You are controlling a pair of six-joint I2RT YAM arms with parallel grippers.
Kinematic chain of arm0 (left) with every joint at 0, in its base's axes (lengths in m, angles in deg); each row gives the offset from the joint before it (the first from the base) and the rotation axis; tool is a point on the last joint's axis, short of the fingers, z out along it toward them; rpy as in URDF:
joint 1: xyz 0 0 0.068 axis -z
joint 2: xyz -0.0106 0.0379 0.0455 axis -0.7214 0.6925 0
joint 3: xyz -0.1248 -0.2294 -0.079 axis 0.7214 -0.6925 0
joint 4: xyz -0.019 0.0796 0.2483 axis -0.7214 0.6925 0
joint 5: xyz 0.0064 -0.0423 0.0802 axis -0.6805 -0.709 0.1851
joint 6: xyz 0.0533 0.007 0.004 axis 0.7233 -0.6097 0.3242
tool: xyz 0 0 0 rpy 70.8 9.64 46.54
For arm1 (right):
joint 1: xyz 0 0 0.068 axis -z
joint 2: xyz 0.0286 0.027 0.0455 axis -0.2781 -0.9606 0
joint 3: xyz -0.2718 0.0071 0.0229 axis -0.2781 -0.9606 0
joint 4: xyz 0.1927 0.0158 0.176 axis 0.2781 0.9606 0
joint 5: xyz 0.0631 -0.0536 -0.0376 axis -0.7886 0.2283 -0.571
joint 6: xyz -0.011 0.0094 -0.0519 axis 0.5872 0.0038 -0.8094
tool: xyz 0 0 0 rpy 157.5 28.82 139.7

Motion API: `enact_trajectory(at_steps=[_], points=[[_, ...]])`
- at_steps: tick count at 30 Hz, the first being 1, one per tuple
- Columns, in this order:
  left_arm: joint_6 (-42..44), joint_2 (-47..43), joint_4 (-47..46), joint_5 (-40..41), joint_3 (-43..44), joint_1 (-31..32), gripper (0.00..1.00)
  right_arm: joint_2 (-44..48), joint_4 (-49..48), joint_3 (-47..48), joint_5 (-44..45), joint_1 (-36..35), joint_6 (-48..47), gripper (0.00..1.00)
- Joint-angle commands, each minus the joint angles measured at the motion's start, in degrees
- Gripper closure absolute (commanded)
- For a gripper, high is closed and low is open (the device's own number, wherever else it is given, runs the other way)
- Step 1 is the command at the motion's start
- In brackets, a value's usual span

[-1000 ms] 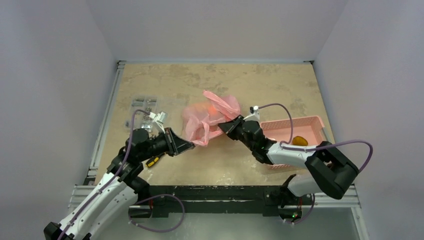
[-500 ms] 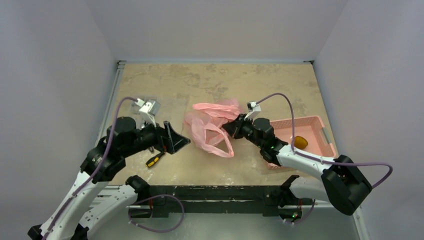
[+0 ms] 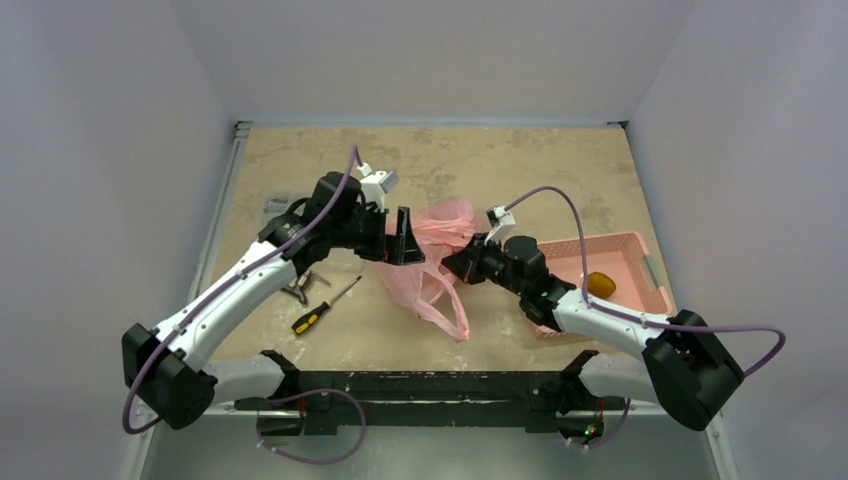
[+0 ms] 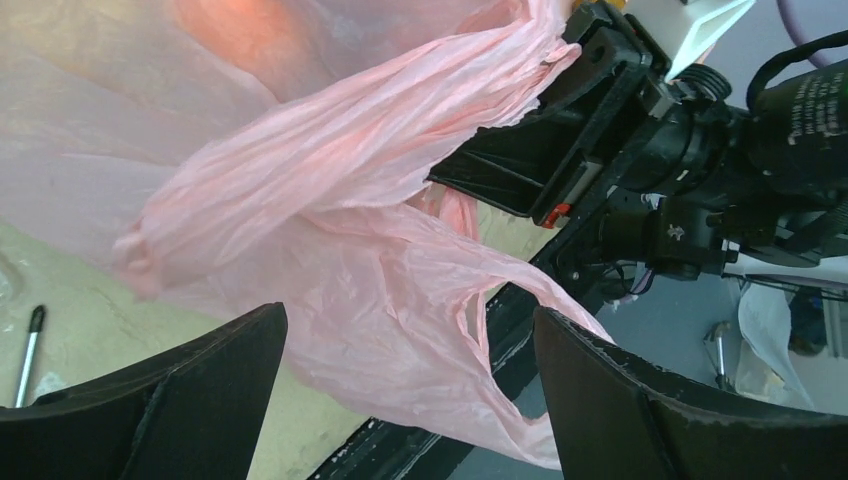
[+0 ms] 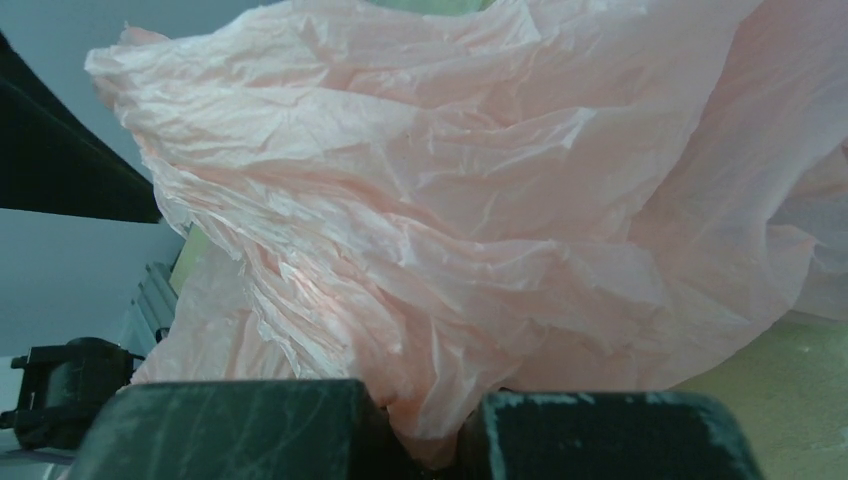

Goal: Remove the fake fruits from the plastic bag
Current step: Adjust the plastic bag at the center of the board.

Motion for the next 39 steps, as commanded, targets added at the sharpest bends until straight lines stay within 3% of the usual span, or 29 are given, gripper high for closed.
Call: enact_trajectory(at_steps=[1,6,9,11,14,18,20,27,31,39], points=[[-0.5,2.8,-5.9,-6.3,-0.3,0.8,0.07,1.2,2.0,3.3,-2.6,0.0,2.8,1.0],[-5.0,4.4,-7.9,-5.1,-2.5,4.7,0.1,2.9,6.6,7.7,-3.4,0.0,8.6,1.0],[-5.6,5.6,-6.8,-0.6,-2.0,7.1,0.1,3.5,11.9,11.0,-2.8,0.0,9.0,1.0],[-5.0,6.6,-3.8,4.2,-0.9,7.8,0.15,4.1,13.7,11.0,-1.8,0.0,10.2,1.0],[-3.7,7.2,-2.6,12.5,-2.4,7.6,0.41,5.8,13.4,8.4,0.8,0.0,10.8,1.0],[-1.3,7.3,-6.1,20.9,-4.8,7.2,0.86,7.7,13.1,4.5,2.3,0.0,11.9,1.0],[-2.1,3.5,-12.1,24.6,-8.6,6.3,1.0,8.5,15.1,3.2,4.3,0.0,12.8,1.0],[-8.1,-6.6,-21.1,28.7,-17.0,1.0,1.0,20.7,26.7,-3.4,20.5,0.0,19.2,1.0],[-11.1,-12.3,-25.0,31.6,-22.9,-1.6,1.0,24.6,30.8,-6.7,22.0,0.0,19.9,1.0],[-13.0,-15.3,-31.3,12.0,-27.9,-17.0,1.0,29.9,28.4,-12.7,17.0,0.0,17.2,1.0]])
